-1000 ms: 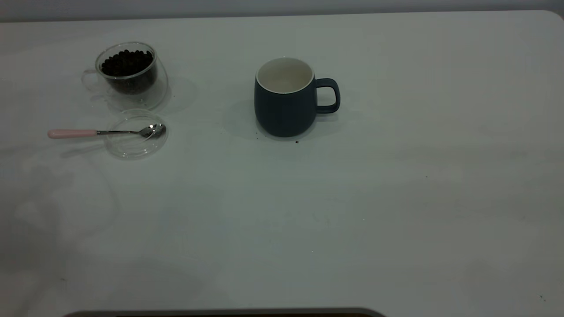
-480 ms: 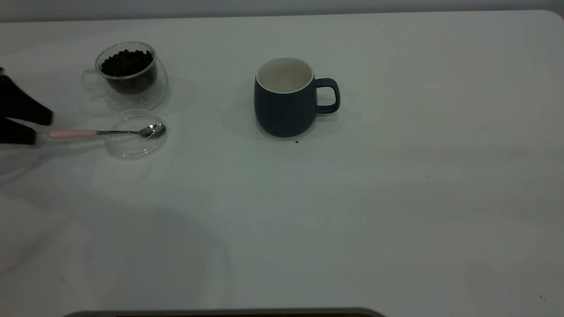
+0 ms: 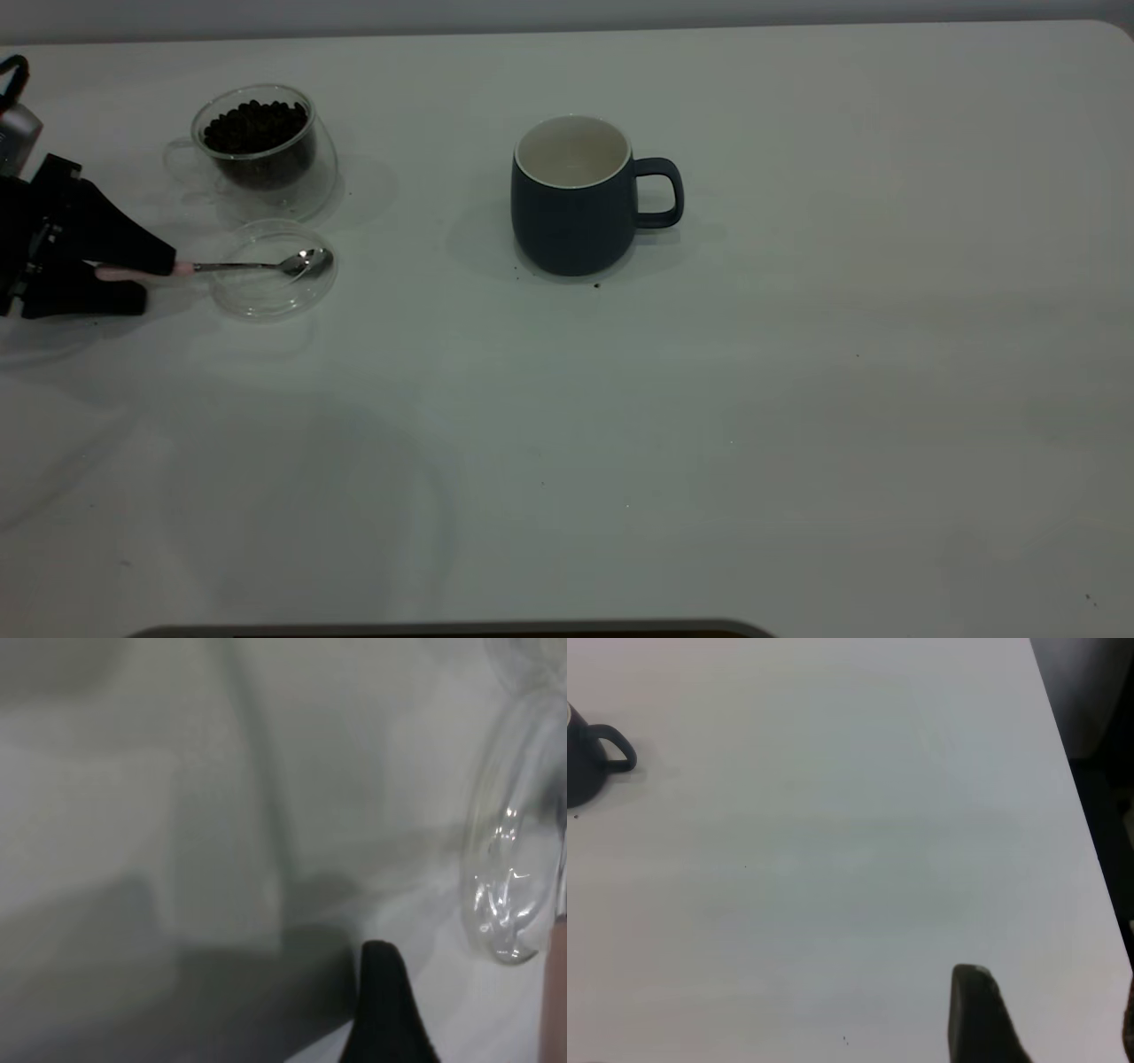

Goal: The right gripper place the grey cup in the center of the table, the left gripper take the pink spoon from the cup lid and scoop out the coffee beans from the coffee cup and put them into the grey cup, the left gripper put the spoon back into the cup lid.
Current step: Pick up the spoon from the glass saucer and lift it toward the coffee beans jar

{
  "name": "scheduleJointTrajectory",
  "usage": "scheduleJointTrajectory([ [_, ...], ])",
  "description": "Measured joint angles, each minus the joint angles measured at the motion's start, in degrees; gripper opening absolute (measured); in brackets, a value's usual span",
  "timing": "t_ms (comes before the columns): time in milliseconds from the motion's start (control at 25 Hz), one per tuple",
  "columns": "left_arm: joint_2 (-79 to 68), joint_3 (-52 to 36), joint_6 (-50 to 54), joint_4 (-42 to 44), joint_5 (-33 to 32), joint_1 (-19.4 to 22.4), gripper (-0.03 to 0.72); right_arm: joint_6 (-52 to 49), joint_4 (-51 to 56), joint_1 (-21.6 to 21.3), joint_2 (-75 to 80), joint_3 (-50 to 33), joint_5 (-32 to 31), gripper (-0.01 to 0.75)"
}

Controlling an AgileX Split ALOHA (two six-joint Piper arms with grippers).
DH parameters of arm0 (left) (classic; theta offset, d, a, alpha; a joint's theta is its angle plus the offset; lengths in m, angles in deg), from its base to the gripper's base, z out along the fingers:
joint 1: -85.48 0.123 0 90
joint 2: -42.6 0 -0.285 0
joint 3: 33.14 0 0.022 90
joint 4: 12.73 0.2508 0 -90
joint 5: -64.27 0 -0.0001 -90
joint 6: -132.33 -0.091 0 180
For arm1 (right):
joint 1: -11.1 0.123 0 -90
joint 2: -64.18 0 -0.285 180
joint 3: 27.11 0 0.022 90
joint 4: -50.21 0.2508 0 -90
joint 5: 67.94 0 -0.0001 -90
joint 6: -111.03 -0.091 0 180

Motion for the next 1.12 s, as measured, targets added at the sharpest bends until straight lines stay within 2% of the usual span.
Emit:
scheduleJointTrajectory([
  [440,-1.1,0.0,-0.4,-2.6,-2.3,-0.7,0.579,0.0,0.0,0.0,0.0,0.0,0.0,0.420],
  [600,-1.1,0.0,-0.4,-2.8,-2.3,-0.7,0.543,0.0,0.0,0.0,0.0,0.0,0.0,0.420],
  [760,-1.1,0.0,-0.4,-2.8,-2.8,-0.7,0.437,0.0,0.0,0.0,0.0,0.0,0.0,0.420],
  [920,-1.1,0.0,-0.4,-2.8,-3.3,-0.7,0.272,0.0,0.0,0.0,0.0,0.0,0.0,0.420],
  [1080,-1.0,0.1,-0.1,-3.6,-7.9,-0.6,0.107,0.0,0.0,0.0,0.0,0.0,0.0,0.420],
  [1120,-0.9,0.1,0.0,-3.6,-8.0,-0.6,0.107,0.0,0.0,0.0,0.0,0.0,0.0,0.420],
])
